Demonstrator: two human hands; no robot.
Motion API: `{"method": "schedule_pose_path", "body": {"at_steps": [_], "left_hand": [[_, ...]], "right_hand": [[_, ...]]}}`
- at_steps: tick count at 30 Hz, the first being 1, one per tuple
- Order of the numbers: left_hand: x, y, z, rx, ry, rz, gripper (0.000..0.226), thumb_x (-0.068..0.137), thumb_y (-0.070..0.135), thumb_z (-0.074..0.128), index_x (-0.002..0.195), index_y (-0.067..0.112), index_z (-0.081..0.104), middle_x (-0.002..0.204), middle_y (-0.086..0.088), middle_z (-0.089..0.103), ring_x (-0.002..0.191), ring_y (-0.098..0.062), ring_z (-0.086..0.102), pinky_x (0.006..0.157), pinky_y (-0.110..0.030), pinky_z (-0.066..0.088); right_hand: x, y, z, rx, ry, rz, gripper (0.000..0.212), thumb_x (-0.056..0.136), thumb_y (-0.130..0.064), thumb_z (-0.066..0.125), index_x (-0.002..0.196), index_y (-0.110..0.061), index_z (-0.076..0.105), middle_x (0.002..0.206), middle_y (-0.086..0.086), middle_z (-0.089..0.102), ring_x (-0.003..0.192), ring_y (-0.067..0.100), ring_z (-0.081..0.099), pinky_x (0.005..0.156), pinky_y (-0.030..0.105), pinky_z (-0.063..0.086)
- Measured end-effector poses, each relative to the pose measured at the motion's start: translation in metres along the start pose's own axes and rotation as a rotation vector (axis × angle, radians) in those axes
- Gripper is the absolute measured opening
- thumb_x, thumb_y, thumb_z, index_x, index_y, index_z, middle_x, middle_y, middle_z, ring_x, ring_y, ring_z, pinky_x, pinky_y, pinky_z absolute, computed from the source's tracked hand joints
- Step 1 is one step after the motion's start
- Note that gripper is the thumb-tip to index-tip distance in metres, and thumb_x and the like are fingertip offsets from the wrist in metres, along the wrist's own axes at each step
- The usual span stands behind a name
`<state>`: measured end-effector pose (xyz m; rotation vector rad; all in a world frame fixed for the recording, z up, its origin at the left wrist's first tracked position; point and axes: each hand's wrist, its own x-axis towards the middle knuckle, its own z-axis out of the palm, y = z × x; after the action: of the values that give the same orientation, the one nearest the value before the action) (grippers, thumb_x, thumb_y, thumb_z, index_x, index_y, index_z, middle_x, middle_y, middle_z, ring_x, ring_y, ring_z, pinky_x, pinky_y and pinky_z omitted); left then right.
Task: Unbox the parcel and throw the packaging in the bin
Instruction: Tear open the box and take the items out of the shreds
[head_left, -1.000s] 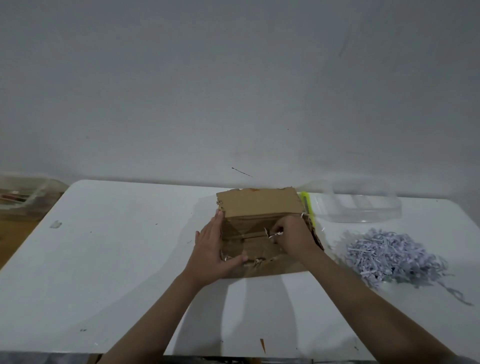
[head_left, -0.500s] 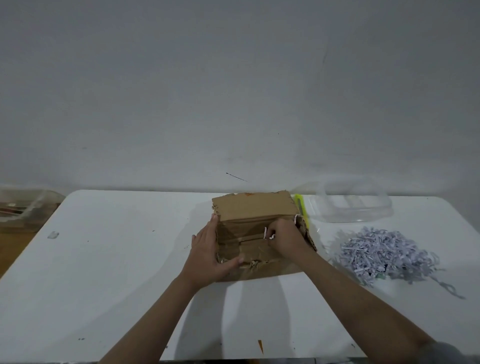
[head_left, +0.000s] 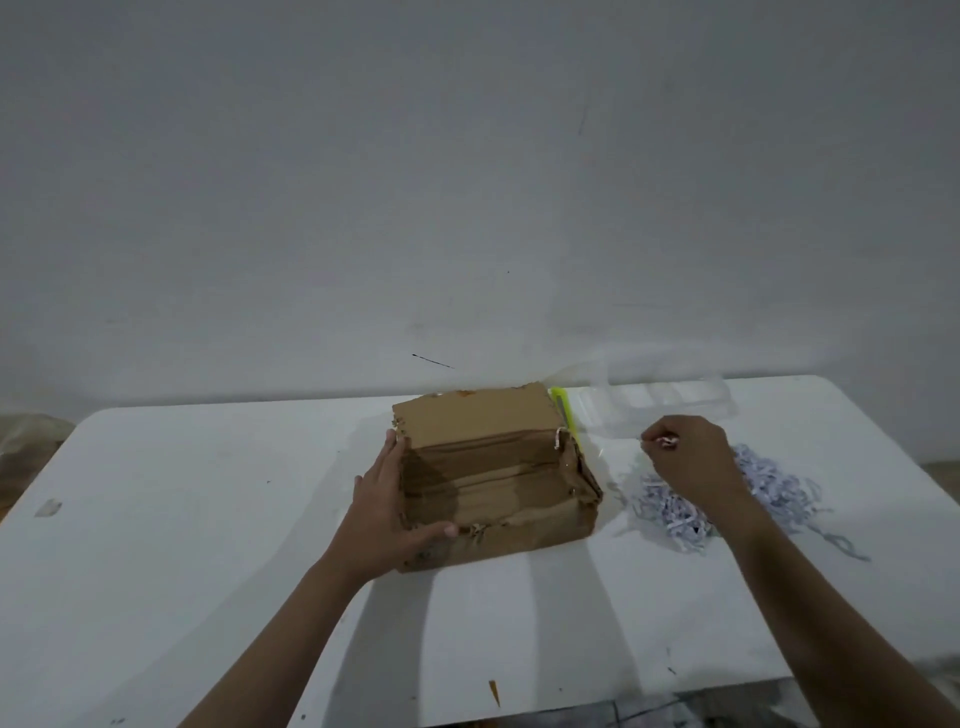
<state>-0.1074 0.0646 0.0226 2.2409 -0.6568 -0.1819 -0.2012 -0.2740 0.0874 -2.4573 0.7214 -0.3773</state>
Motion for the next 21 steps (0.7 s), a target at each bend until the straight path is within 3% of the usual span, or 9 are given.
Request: {"method": "schedule_pose_path", "body": {"at_steps": [4,8,12,15,17,21], "left_hand": [[0.0,-0.003,0.003,-0.038,-0.013,-0.024,0.135,0.046,0.085,0.063,0.151,0.029,0.0,0.154,0.017,-0.002,0.144,-0.014,0.007,0.117,-0.039,0.017],[-0.001,-0.003,0.003,-0.056,-0.028,-0.023,0.136,0.044,0.084,0.066,0.15,0.029,0.001,0.155,0.016,-0.002,0.145,-0.016,0.007,0.115,-0.034,0.016],[-0.001,-0.003,0.003,-0.056,-0.032,-0.031,0.136,0.043,0.081,0.069,0.15,0.032,0.0,0.155,0.016,-0.001,0.145,-0.017,0.007,0.116,-0.039,0.017],[-0.004,-0.002,0.003,-0.054,-0.019,-0.035,0.135,0.044,0.079,0.071,0.15,0.032,0.002,0.155,0.017,0.001,0.144,-0.018,0.009,0.116,-0.041,0.02],[-0.006,-0.001,0.004,-0.049,-0.004,-0.032,0.135,0.044,0.08,0.07,0.151,0.029,0.003,0.156,0.013,0.005,0.143,-0.018,0.012,0.115,-0.041,0.022],[-0.011,0.002,0.005,-0.049,0.025,-0.018,0.136,0.044,0.085,0.064,0.151,0.025,0.006,0.156,0.011,0.01,0.142,-0.018,0.016,0.115,-0.039,0.024]], "right_hand": [[-0.004,0.024,0.004,-0.213,-0.083,0.054,0.021,0.09,-0.016,0.056,0.091,-0.004,0.073,0.1,0.015,0.071,0.097,0.031,0.065,0.083,0.03,0.046],[-0.012,0.008,0.014,-0.165,0.048,-0.016,0.025,0.088,-0.006,0.055,0.109,-0.007,0.069,0.116,0.015,0.067,0.111,0.032,0.06,0.097,0.037,0.044],[-0.01,-0.025,0.032,0.042,0.122,-0.188,0.018,0.083,-0.007,0.064,0.1,-0.005,0.071,0.101,0.015,0.071,0.096,0.032,0.066,0.086,0.039,0.052],[-0.002,-0.046,0.049,0.001,-0.078,-0.254,0.037,0.076,-0.021,0.075,0.11,-0.01,0.068,0.106,0.013,0.063,0.099,0.027,0.058,0.083,0.04,0.051],[0.005,-0.052,0.06,-0.119,-0.212,-0.275,0.046,0.073,-0.021,0.076,0.117,-0.016,0.065,0.11,0.013,0.058,0.105,0.028,0.054,0.085,0.04,0.049],[0.012,-0.049,0.066,-0.116,-0.137,-0.318,0.026,0.079,-0.008,0.066,0.104,-0.009,0.072,0.104,0.014,0.068,0.098,0.032,0.061,0.087,0.04,0.05]]}}
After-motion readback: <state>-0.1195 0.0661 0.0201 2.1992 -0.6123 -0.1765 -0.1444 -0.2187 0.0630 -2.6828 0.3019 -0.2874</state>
